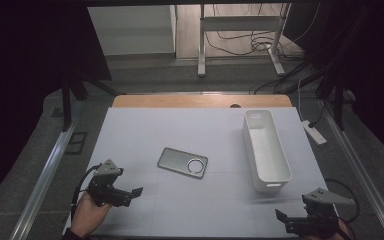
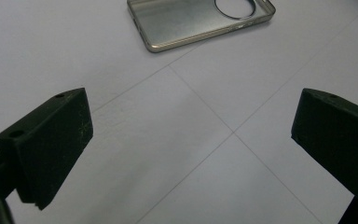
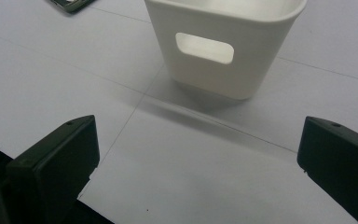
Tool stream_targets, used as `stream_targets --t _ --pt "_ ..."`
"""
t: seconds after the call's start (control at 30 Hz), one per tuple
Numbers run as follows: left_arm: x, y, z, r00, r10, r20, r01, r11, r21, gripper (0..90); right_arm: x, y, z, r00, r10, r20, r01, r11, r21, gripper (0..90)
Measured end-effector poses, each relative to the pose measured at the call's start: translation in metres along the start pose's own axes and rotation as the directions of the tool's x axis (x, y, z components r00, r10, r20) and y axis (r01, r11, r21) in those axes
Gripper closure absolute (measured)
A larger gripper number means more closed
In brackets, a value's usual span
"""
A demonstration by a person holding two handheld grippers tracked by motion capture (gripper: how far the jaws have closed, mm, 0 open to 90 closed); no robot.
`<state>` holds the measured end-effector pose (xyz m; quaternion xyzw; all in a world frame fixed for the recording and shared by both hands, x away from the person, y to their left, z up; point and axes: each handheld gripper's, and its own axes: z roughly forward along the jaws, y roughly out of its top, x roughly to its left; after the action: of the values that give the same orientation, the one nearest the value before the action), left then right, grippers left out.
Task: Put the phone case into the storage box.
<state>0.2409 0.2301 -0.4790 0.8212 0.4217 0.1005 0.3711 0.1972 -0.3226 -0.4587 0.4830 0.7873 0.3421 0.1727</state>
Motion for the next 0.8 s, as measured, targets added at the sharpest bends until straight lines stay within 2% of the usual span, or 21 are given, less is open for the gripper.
stream_targets --t 0.5,0.8 --pt "0.003 0.023 0.013 0.9993 0.035 0.009 -0.035 0.9993 0.012 0.0 0.0 0.0 0.0 1.0 0.003 -0.001 -0.003 1.0 0.0 0.0" --pt "0.004 0.039 0.022 0.999 0.038 0.022 -0.039 0.999 0.023 0.0 0.0 0.0 0.0 1.0 0.001 -0.004 -0.001 1.0 0.001 0.0"
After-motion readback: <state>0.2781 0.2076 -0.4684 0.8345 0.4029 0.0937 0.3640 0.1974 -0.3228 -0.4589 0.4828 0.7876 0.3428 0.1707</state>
